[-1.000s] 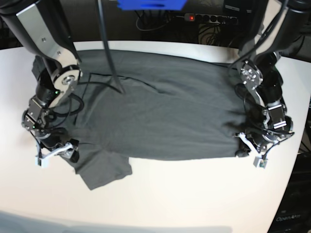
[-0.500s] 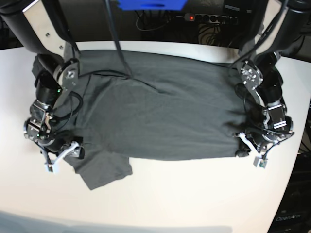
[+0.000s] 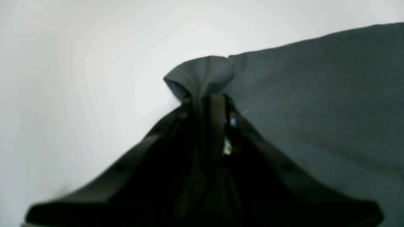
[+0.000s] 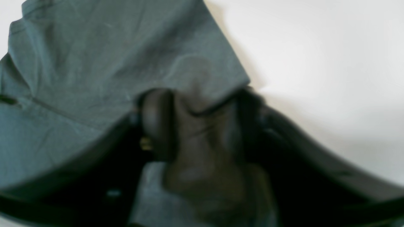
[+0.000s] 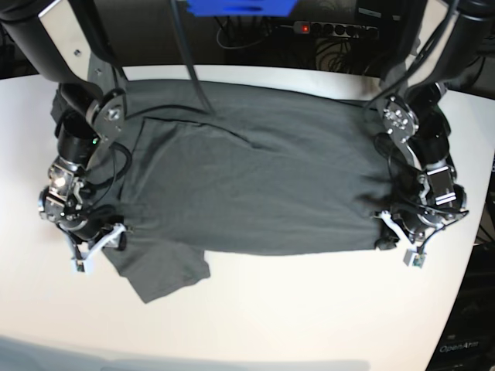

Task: Fold the T-shirt properly
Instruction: 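Close the right gripper on the shirt's side edge near the hem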

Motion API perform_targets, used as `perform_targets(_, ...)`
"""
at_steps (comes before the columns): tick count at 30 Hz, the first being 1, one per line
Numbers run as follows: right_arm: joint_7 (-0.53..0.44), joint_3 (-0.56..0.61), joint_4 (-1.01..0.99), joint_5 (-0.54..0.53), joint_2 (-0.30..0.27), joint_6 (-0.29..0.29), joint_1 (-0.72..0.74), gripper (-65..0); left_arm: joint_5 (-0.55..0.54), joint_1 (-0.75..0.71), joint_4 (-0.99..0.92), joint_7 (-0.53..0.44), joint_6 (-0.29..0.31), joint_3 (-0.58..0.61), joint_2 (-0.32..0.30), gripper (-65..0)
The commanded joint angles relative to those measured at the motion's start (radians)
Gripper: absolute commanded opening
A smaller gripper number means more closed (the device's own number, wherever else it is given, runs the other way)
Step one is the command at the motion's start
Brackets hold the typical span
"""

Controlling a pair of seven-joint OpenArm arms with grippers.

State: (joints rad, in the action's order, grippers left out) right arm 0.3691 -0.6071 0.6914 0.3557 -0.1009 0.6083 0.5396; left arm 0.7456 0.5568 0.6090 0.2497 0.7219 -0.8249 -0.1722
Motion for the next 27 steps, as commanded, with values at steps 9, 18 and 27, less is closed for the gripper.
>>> perform_targets(9, 0.107, 0.006, -0.012, 0.039, 0.011, 0.014, -0.013, -64.7, 0.117, -0.028, -0.011, 0.159, -0.024, -0.001, -0.010, -62.1)
perform_targets(18, 0.104, 0.002, -0.006, 0.038, 0.010, 0.017, -0.013, -64.7, 0.116, -0.080, 0.157, 0.161, -0.024, -0.003, 0.024, -61.6)
perform_targets(27, 0.100, 0.006, -0.005, 0.038, 0.013, 0.017, -0.013, -64.7, 0.116, -0.100, 0.242, 0.161, -0.024, -0.003, 0.055, -61.6)
